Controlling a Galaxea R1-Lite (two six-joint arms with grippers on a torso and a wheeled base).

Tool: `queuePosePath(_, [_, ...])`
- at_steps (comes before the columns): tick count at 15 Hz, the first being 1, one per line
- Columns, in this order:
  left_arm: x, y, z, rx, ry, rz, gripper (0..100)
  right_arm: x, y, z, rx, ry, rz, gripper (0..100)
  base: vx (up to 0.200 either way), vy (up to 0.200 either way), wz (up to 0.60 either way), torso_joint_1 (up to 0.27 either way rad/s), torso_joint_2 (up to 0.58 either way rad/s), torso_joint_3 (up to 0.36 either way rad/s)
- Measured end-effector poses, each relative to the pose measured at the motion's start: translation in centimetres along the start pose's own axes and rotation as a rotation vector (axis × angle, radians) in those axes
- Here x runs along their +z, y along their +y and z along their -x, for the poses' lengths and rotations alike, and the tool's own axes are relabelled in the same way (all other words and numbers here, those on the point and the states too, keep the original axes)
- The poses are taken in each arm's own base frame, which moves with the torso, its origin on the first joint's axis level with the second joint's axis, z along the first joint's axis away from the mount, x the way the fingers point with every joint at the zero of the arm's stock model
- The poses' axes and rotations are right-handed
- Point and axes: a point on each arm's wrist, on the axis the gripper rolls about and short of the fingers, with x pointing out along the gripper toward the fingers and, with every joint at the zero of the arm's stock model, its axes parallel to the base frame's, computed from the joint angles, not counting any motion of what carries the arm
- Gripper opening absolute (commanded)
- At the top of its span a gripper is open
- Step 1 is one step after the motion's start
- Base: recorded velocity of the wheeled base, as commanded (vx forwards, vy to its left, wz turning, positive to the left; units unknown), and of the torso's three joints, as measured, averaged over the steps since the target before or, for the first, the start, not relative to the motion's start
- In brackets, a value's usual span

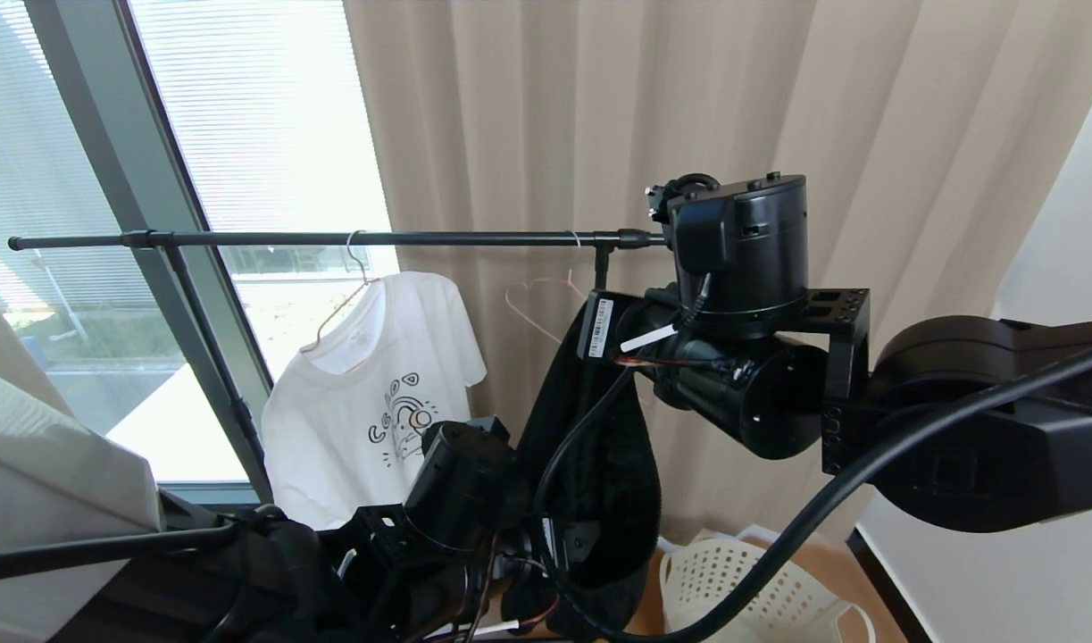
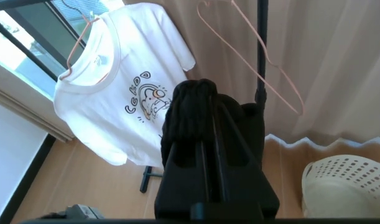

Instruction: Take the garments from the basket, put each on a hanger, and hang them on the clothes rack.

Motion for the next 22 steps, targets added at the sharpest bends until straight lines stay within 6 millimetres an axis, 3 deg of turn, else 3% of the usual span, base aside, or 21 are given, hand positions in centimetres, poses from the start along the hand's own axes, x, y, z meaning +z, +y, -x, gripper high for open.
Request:
queuePosePath(7, [-1.5,0.3,-1.8,0.071,-0.01,-0.032,100,1.2,0.4,-0.1,-0.001,-0.041,-0.05,0,0.0,0.0,0.0,0.0,0.0,0.0])
queuePosePath(13, [-2.8,0.3,-1.8,0.077,0.028,-0.075,100,3.1,-1.6,-1.5,-0.063,-0.088,-0.086,0,0.0,0.0,0.0,0.0,0.0,0.0])
queuePosePath(14, [-2.9,0.3,-1.8,0.077,0.029,-0.076,0,3.6,-2.1,-1.8,-0.079,-0.1,-0.094,0,0.0,0.0,0.0,0.0,0.0,0.0])
queuePosePath(18, [-2.6,0.2,-1.5,0.049,-0.01,-0.094,0,4.2,-3.4,-2.5,-0.124,-0.115,-0.095,0,0.0,0.0,0.0,0.0,0.0,0.0])
queuePosePath(22, [0.2,1.0,0.4,0.046,-0.101,-0.099,0,4.0,-5.0,-2.8,-0.194,-0.101,0.01,0,0.0,0.0,0.0,0.0,0.0,0.0])
